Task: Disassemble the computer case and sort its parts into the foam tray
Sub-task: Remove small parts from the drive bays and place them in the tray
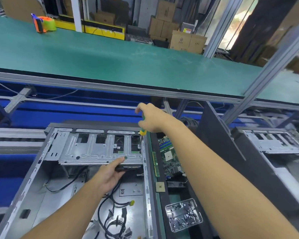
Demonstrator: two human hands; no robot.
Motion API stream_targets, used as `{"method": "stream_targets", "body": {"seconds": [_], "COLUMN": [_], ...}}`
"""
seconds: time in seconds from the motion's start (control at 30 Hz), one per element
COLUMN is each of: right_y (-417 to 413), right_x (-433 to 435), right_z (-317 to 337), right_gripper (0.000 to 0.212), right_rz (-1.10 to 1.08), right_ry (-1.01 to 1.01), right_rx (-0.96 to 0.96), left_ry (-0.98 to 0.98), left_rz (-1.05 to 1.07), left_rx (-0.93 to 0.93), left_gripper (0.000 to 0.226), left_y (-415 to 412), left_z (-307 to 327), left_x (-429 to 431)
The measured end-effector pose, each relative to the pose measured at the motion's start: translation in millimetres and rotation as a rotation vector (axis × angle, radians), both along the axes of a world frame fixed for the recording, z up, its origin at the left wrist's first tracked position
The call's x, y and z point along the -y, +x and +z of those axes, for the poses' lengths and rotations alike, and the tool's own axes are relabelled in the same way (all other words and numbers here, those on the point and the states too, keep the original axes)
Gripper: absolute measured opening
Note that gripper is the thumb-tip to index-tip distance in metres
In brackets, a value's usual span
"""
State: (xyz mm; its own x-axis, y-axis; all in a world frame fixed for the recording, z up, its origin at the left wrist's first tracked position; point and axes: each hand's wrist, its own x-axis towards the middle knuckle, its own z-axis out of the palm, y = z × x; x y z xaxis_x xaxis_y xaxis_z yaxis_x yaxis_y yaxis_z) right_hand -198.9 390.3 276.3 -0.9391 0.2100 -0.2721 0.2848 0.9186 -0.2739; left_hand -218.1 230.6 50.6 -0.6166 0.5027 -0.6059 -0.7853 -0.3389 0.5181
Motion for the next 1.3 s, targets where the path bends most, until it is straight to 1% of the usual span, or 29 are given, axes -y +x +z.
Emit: {"method": "stream_targets", "body": {"seconds": [0.07,0.1,0.13,0.17,0.23,0.27,0.37,0.43,0.5,0.57,0.6,0.67,0.73,0.77,0.83,0.9,0.97,1.03,1.07,1.13,1.2,1.23,1.3], "right_y": [-1.3,-2.2,-2.7,-3.6,-5.1,-4.9,-4.3,-3.4,-2.7,-2.1,-1.2,-0.7,-1.2,-1.3,-1.4,-0.7,1.5,4.1,6.0,8.7,8.6,8.9,8.7], "right_x": [0.1,-0.1,-0.2,-0.7,0.0,0.4,2.4,4.8,7.7,10.4,12.2,13.9,12.7,11.6,9.0,8.6,10.1,10.1,10.6,9.9,7.3,5.9,3.4], "right_z": [-7.5,-9.3,-9.9,-10.2,-10.1,-8.9,-0.7,-0.8,-7.8,-15.6,-18.4,-21.5,-21.0,-18.3,-9.7,-4.2,-5.8,-12.5,-14.7,-17.0,-17.3,-15.1,-7.3], "right_gripper": [0.051,0.048,0.039,0.030,0.016,0.016,0.027,0.029,0.035,0.048,0.049,0.039,0.024,0.021,0.023,0.027,0.035,0.047,0.050,0.041,0.027,0.023,0.025], "right_rz": [-0.090,-0.117,-0.131,-0.144,-0.142,-0.126,-0.144,-0.174,-0.209,-0.253,-0.265,-0.242,-0.190,-0.173,-0.163,-0.167,-0.184,-0.228,-0.262,-0.276,-0.208,-0.171,-0.128], "right_ry": [0.115,0.212,0.296,0.333,0.289,0.230,-0.022,-0.080,-0.002,0.164,0.234,0.298,0.266,0.215,0.079,0.008,0.042,0.183,0.231,0.255,0.225,0.190,0.082], "right_rx": [-0.017,-0.040,-0.075,-0.112,-0.130,-0.121,-0.053,-0.017,-0.027,-0.089,-0.121,-0.170,-0.191,-0.181,-0.115,-0.035,-0.020,-0.063,-0.092,-0.144,-0.159,-0.142,-0.069], "left_ry": [0.002,0.000,-0.002,-0.004,-0.008,-0.010,-0.020,-0.020,-0.010,0.004,0.012,0.020,0.018,0.020,0.022,0.019,0.012,0.002,-0.002,-0.006,-0.008,-0.009,-0.012], "left_rz": [-0.034,-0.048,-0.055,-0.058,-0.061,-0.063,-0.055,-0.048,-0.045,-0.046,-0.049,-0.045,-0.040,-0.043,-0.047,-0.046,-0.039,-0.027,-0.022,-0.016,-0.017,-0.018,-0.015], "left_rx": [-0.002,-0.004,-0.003,-0.003,-0.011,-0.015,-0.028,-0.026,-0.022,-0.026,-0.033,-0.040,-0.035,-0.033,-0.032,-0.038,-0.044,-0.047,-0.047,-0.047,-0.048,-0.049,-0.047], "left_gripper": [0.044,0.041,0.038,0.036,0.035,0.035,0.033,0.033,0.034,0.034,0.034,0.036,0.038,0.038,0.037,0.035,0.034,0.031,0.029,0.025,0.024,0.023,0.022], "left_y": [-0.4,-0.4,-0.2,0.0,-0.3,0.0,0.3,0.5,0.2,-0.4,0.0,1.1,1.5,1.1,-0.1,-0.3,1.0,2.4,3.1,3.7,4.1,4.4,4.8], "left_z": [-0.1,-0.4,-1.6,-2.8,-3.7,-3.8,-3.8,-3.9,-4.5,-4.4,-3.9,-3.1,-3.1,-3.4,-2.5,-1.8,-1.2,-0.9,-0.3,0.6,1.9,2.6,4.0], "left_x": [-0.9,-0.7,-0.6,-0.2,0.1,-0.1,-0.4,-0.3,0.2,0.1,-0.2,-0.3,0.2,0.5,1.4,0.9,0.1,-1.0,-1.3,-1.3,-1.0,-1.1,-1.1]}}
